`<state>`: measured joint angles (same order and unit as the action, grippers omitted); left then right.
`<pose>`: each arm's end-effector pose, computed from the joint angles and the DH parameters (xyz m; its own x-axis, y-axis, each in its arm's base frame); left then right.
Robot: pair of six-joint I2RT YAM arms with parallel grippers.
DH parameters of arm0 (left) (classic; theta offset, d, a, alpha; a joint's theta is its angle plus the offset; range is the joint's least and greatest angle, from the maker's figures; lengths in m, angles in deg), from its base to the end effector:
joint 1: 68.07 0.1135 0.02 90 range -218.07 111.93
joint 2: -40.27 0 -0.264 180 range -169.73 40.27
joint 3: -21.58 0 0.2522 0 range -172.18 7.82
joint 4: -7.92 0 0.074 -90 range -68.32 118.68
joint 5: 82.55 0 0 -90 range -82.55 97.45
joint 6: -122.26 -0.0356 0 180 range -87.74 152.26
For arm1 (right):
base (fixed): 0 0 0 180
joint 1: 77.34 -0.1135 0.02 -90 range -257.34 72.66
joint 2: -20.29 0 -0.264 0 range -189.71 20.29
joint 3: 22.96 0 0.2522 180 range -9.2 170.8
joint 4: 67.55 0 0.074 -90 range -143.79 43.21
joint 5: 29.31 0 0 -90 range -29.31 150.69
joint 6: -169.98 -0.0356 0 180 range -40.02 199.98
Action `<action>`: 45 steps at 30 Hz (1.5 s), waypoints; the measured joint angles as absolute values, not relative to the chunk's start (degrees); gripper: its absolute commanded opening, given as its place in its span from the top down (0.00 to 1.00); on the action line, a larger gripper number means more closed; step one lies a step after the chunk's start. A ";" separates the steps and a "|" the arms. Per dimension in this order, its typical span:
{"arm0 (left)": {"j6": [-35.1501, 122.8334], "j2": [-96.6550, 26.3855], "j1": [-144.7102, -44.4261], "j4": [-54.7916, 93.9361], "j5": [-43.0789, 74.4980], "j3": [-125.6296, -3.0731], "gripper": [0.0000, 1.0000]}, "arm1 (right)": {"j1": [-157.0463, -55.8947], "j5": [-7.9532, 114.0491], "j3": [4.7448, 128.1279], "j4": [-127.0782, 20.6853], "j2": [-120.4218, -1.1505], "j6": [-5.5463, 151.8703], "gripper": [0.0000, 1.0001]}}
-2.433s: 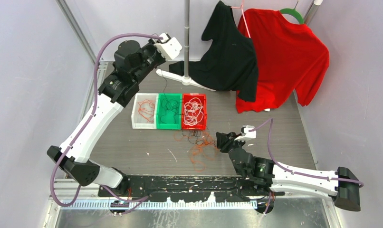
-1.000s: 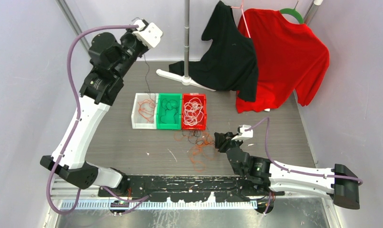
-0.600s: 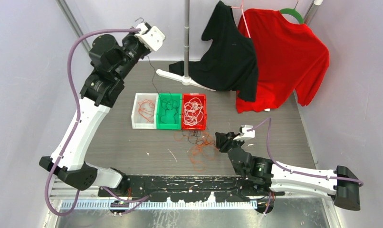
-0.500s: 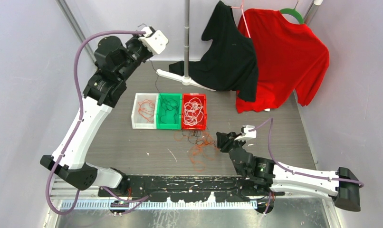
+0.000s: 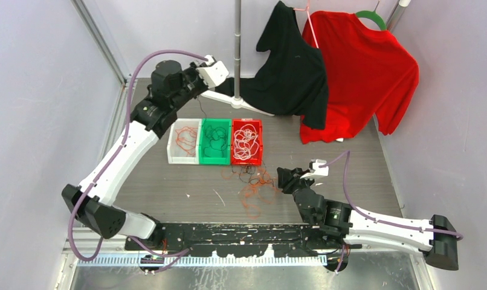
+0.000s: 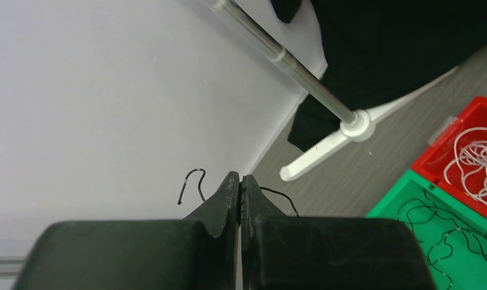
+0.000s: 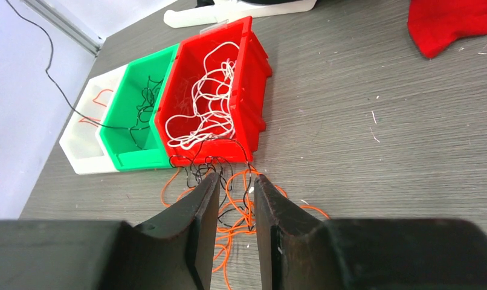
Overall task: Untangle the cables
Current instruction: Place the cable in the bin.
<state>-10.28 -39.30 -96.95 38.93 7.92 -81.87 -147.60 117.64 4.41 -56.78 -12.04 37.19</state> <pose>0.2727 -0.1507 0.4616 0.2513 0.6335 -0.7318 0.4346 0.6017 0.6701 0.0747 0.1199 0.2076 -0.2308 0.4537 -0.8607 -0.1145 0.8658 0.4871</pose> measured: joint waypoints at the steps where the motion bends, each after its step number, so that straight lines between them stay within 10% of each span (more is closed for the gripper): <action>1: -10.33 -39.89 -96.95 38.63 7.92 -80.89 1.00 | -147.62 117.64 4.41 -57.13 -12.44 37.45 0.67; 10: -6.00 -47.76 -96.95 41.18 7.57 -82.09 1.00 | -145.64 111.58 5.72 -69.76 -22.88 40.75 0.65; 26: 4.69 -50.40 -96.10 46.01 11.57 -90.02 1.00 | -125.37 50.82 41.61 -105.23 -80.17 28.12 0.71; 45: 11.05 -52.35 -93.50 47.57 16.99 -90.48 1.00 | -125.70 56.22 53.11 -84.49 -88.70 38.57 0.85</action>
